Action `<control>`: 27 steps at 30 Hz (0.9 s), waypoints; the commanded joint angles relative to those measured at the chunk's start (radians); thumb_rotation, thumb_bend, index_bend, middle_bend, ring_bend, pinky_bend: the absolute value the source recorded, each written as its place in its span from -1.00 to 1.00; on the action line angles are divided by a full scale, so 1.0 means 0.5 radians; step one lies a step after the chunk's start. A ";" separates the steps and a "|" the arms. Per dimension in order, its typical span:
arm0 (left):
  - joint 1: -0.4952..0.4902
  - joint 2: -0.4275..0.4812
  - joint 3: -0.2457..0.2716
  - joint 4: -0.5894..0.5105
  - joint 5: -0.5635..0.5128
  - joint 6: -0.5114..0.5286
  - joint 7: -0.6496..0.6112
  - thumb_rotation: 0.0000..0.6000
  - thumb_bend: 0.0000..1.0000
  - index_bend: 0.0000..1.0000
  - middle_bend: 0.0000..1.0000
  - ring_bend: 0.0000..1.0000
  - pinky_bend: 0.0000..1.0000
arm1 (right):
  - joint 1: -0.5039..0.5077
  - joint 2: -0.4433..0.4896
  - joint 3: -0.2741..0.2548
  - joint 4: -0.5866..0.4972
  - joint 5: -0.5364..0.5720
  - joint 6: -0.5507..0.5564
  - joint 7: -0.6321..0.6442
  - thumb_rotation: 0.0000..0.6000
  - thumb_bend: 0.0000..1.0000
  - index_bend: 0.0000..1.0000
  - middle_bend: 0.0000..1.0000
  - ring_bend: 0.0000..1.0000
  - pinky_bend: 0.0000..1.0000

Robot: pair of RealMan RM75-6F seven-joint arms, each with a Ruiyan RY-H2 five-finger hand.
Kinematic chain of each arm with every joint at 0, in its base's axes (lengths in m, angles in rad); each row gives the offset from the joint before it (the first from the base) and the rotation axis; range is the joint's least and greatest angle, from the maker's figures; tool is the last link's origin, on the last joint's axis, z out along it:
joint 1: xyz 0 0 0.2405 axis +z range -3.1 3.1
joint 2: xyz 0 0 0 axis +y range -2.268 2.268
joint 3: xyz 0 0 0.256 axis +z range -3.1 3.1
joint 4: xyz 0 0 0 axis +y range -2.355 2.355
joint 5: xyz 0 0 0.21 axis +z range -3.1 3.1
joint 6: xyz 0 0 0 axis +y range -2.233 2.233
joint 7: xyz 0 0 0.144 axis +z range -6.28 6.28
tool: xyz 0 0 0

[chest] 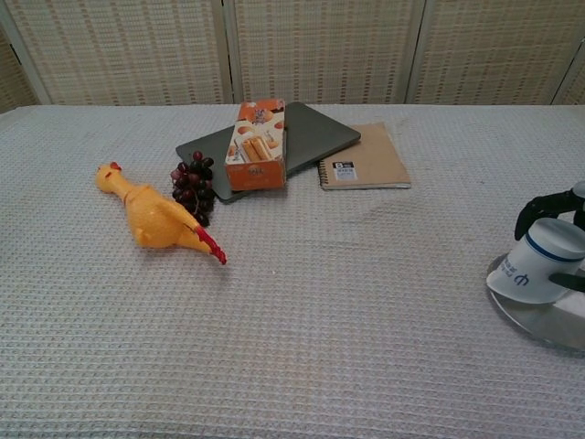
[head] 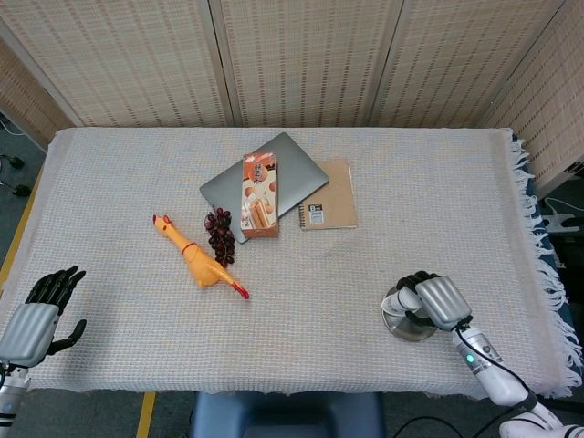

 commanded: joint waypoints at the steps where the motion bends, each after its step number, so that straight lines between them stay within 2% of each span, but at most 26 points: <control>1: 0.000 -0.001 0.001 0.002 0.000 0.000 -0.001 1.00 -0.21 -1.00 -1.00 -1.00 -0.84 | -0.001 -0.002 -0.001 0.006 0.004 -0.002 -0.001 1.00 -0.61 0.05 -0.22 -0.42 -0.12; 13: 0.002 -0.006 0.002 -0.008 0.008 0.006 0.027 1.00 -0.21 -1.00 -1.00 -1.00 -0.84 | -0.060 0.032 -0.053 0.015 0.052 0.010 -0.138 1.00 -0.61 0.03 -0.22 -0.42 -0.12; 27: -0.002 -0.009 -0.003 -0.004 -0.009 -0.007 0.032 1.00 -0.21 -1.00 -1.00 -1.00 -0.84 | -0.006 0.057 -0.118 -0.009 -0.065 -0.098 0.095 1.00 -0.61 0.03 -0.22 -0.42 -0.12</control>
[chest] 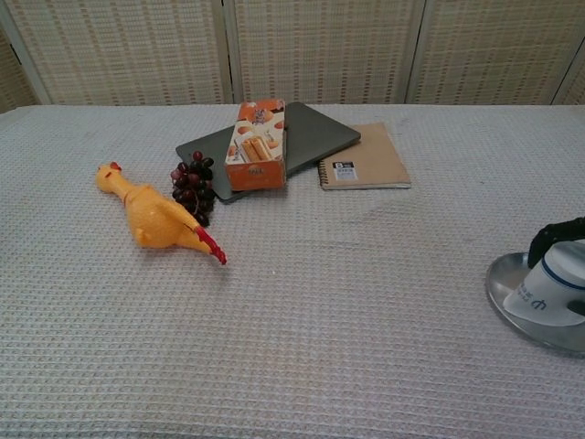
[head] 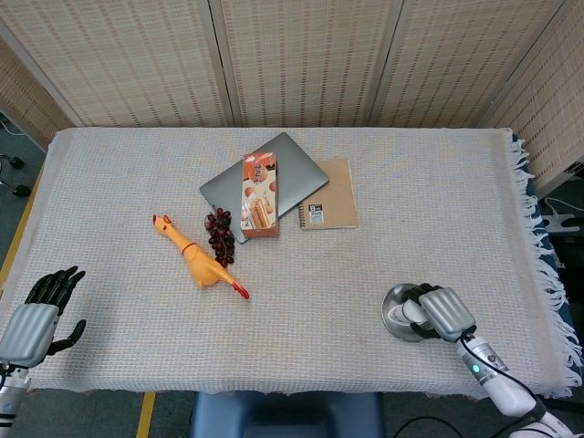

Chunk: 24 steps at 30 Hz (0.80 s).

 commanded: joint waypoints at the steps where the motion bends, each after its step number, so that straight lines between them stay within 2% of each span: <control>1: -0.005 -0.002 -0.002 -0.003 -0.007 -0.011 0.008 1.00 -0.21 -1.00 -1.00 -1.00 -0.84 | 0.023 0.008 -0.003 0.002 -0.004 -0.034 0.014 1.00 -0.61 0.03 -0.22 -0.42 -0.12; 8: -0.002 -0.002 -0.002 0.015 -0.009 -0.008 -0.012 1.00 -0.21 -1.00 -1.00 -1.00 -0.84 | 0.035 -0.100 0.113 0.124 0.102 0.012 -0.070 1.00 -0.61 0.03 -0.22 -0.42 -0.12; 11: -0.002 -0.002 -0.003 0.012 -0.009 -0.008 -0.008 1.00 -0.21 -1.00 -1.00 -1.00 -0.84 | 0.047 -0.126 0.129 0.154 0.109 0.012 -0.075 1.00 -0.61 0.03 -0.22 -0.42 -0.12; 15: -0.002 -0.002 -0.003 0.004 -0.016 -0.012 0.006 1.00 -0.21 -1.00 -1.00 -1.00 -0.84 | 0.041 -0.107 0.088 0.134 0.069 0.008 -0.050 1.00 -0.61 0.03 -0.22 -0.42 -0.12; 21: -0.004 -0.004 -0.003 0.003 -0.018 -0.019 0.013 1.00 -0.21 -1.00 -1.00 -1.00 -0.84 | 0.005 0.036 -0.053 0.006 -0.060 0.001 0.074 1.00 -0.61 0.02 -0.22 -0.42 -0.12; 24: -0.010 -0.008 0.000 0.002 -0.016 -0.031 0.021 1.00 -0.21 -1.00 -1.00 -1.00 -0.84 | -0.012 0.058 -0.077 -0.012 -0.098 0.035 0.083 1.00 -0.61 0.01 -0.22 -0.42 -0.12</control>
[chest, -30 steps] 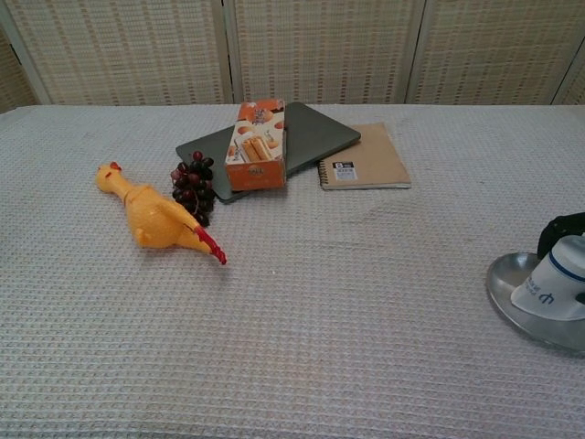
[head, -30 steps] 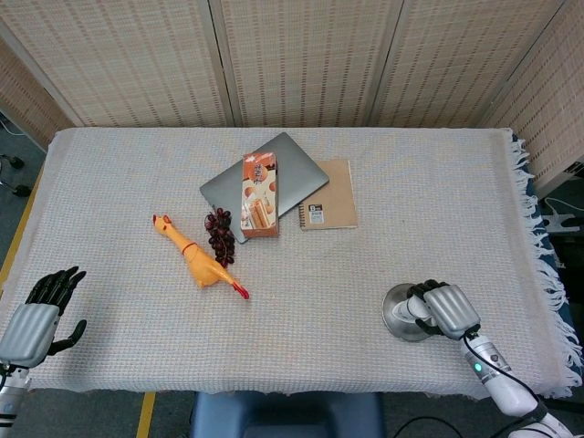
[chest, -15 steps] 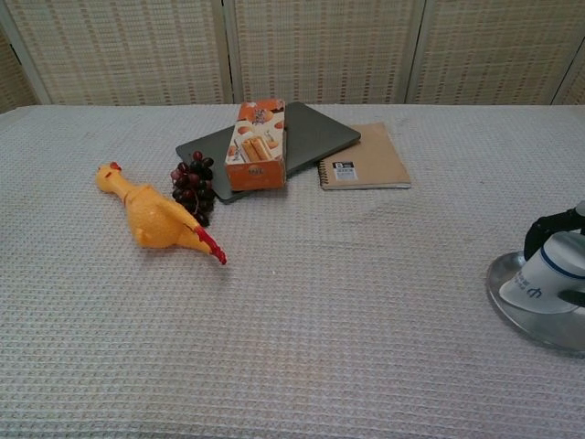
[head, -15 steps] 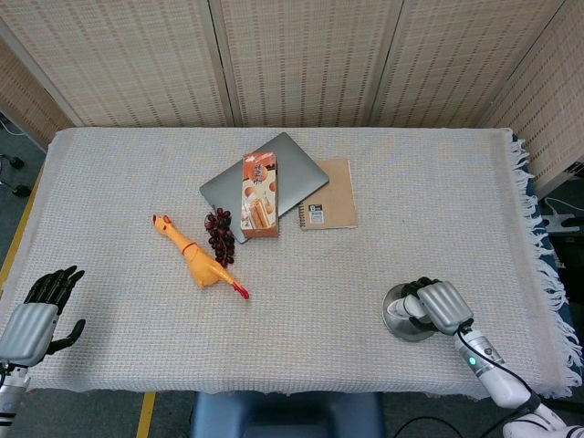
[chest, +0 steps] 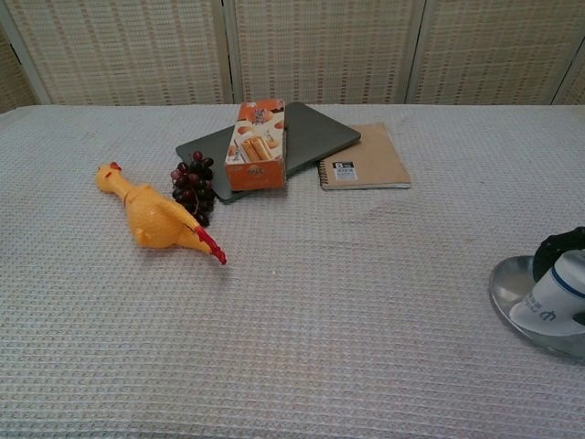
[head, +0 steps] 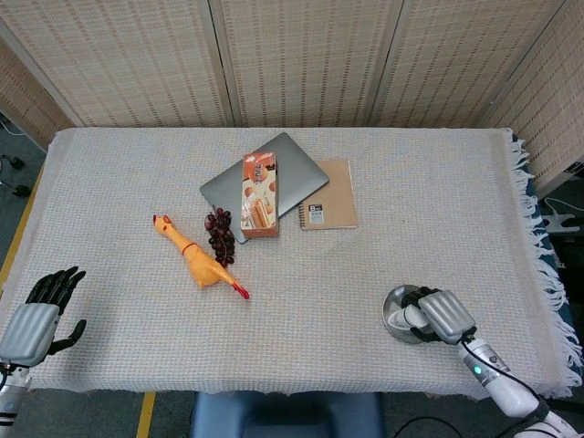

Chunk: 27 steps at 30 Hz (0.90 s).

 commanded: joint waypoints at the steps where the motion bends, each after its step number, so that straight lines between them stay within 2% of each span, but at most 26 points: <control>1: -0.003 -0.003 0.003 -0.004 0.004 -0.005 0.008 1.00 -0.20 -1.00 -1.00 -1.00 -0.84 | -0.017 0.017 -0.018 -0.019 -0.031 0.031 0.015 1.00 -0.61 0.01 -0.22 -0.42 -0.12; 12: -0.003 -0.001 -0.003 -0.004 -0.007 -0.004 0.008 1.00 -0.20 -1.00 -1.00 -1.00 -0.84 | 0.050 -0.178 0.166 0.207 0.129 0.010 -0.124 1.00 -0.61 0.01 -0.22 -0.42 -0.11; 15: -0.002 0.000 -0.007 -0.005 -0.009 0.002 0.009 1.00 -0.20 -1.00 -1.00 -1.00 -0.84 | 0.032 -0.160 0.145 0.177 0.120 0.026 -0.143 1.00 -0.61 0.01 -0.22 -0.42 -0.11; 23: -0.004 -0.005 0.001 -0.009 0.006 0.001 0.018 1.00 -0.20 -1.00 -1.00 -1.00 -0.84 | -0.037 0.019 -0.035 -0.025 -0.040 0.056 0.000 1.00 -0.61 0.00 -0.22 -0.42 -0.11; 27: -0.002 -0.006 0.004 -0.012 0.010 0.004 0.021 1.00 -0.20 -1.00 -1.00 -1.00 -0.84 | -0.048 0.012 -0.039 -0.009 -0.070 0.089 0.014 1.00 -0.61 0.00 -0.22 -0.42 -0.11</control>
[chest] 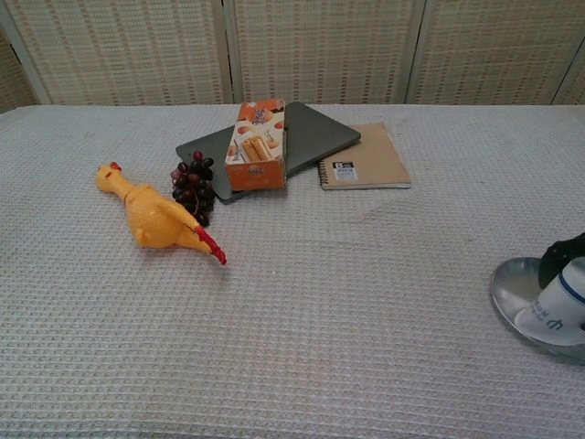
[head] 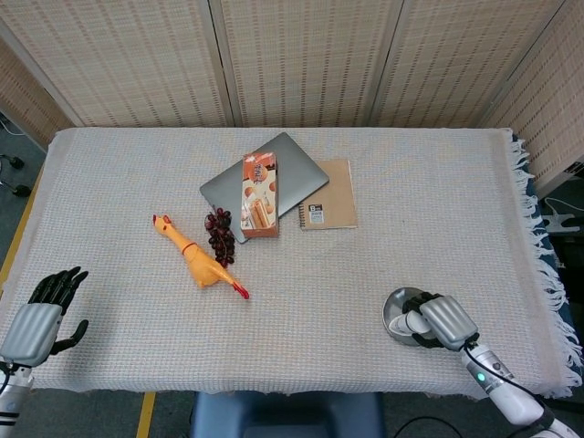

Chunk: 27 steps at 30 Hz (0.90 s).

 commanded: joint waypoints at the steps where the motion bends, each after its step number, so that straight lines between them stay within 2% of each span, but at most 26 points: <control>1: 0.001 0.000 0.001 -0.001 0.002 0.003 0.002 1.00 -0.20 -1.00 -1.00 -1.00 -0.84 | -0.005 -0.007 0.007 0.014 0.002 0.010 0.013 1.00 -0.61 0.00 -0.22 -0.42 -0.11; 7: 0.008 0.001 0.002 -0.005 0.006 0.017 0.007 1.00 -0.20 -1.00 -1.00 -1.00 -0.84 | 0.013 -0.047 0.100 0.065 0.061 0.036 0.058 1.00 -0.61 0.00 -0.22 -0.42 -0.11; 14: 0.005 0.001 0.007 -0.009 0.017 0.015 0.007 1.00 -0.20 -1.00 -1.00 -1.00 -0.84 | -0.013 0.052 0.237 0.088 0.205 0.131 0.117 1.00 -0.61 0.00 -0.22 -0.42 -0.11; 20: 0.002 -0.004 0.007 -0.011 0.014 0.007 0.018 1.00 -0.20 -1.00 -1.00 -1.00 -0.84 | 0.024 0.032 0.327 0.248 0.456 -0.051 0.090 1.00 -0.61 -0.03 -0.22 -0.42 -0.11; 24: 0.001 -0.009 0.009 -0.008 0.009 -0.001 0.028 1.00 -0.20 -1.00 -1.00 -1.00 -0.84 | 0.074 -0.052 0.331 0.412 0.534 -0.229 0.135 1.00 -0.61 -0.08 -0.23 -0.47 -0.11; 27: -0.001 -0.012 0.005 -0.008 0.000 -0.006 0.031 1.00 -0.20 -1.00 -1.00 -1.00 -0.84 | 0.082 -0.133 0.321 0.524 0.534 -0.251 0.111 1.00 -0.61 -0.18 -0.27 -0.53 -0.11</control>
